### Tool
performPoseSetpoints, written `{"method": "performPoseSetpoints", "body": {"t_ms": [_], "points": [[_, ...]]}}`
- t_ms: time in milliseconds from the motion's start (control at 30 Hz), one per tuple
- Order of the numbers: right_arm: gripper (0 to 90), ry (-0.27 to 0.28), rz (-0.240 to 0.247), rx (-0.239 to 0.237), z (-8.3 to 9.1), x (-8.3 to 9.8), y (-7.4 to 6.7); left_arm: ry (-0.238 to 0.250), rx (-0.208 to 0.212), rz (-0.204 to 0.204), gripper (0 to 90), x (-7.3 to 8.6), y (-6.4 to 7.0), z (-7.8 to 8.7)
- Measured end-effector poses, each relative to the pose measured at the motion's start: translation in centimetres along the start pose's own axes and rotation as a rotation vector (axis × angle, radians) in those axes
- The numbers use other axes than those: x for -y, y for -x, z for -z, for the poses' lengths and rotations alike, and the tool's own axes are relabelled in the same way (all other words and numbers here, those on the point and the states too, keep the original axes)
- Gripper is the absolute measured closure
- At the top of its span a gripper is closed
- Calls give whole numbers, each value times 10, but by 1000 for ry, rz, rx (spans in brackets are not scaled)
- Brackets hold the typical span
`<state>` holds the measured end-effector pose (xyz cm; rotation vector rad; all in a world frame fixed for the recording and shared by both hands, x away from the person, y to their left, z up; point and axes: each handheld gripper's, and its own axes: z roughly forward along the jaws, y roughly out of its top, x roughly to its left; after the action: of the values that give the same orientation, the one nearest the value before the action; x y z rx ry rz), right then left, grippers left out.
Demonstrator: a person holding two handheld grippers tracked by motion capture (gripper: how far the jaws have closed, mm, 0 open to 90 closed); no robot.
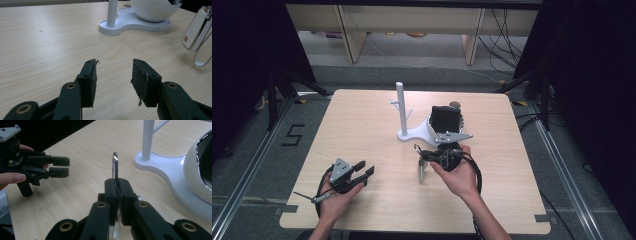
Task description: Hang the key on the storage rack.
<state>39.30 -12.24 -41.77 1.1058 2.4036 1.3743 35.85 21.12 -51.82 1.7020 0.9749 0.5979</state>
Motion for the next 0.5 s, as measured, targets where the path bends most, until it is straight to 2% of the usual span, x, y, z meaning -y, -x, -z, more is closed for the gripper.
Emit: {"method": "performPoseSetpoints", "body": {"t_ms": [33,67,100,167,200,267,333,400,433,500], "points": [[877,0,9,-4,0,-1,1,2,0,6,543,0,0,0],[877,9,-3,-12,1,-2,1,14,6,3,542,0,0,0],[877,26,19,4,1,-3,1,17,10,0,543,1,0,0],[877,36,20,13,3,-5,1,12,9,20,542,2,1,2],[877,41,18,5,3,-7,0,14,11,-1,542,2,-1,2],[877,45,3,6,3,-10,-4,7,2,7,543,2,-1,4],[876,61,23,6,1,-13,-4,19,11,21,543,3,-1,4],[877,71,32,2,0,-17,-5,19,6,7,543,2,-2,4],[877,79,34,2,-1,-19,-6,11,0,14,543,2,-1,5],[876,82,28,-2,-2,-23,-6,26,9,12,543,2,-1,3]]}}
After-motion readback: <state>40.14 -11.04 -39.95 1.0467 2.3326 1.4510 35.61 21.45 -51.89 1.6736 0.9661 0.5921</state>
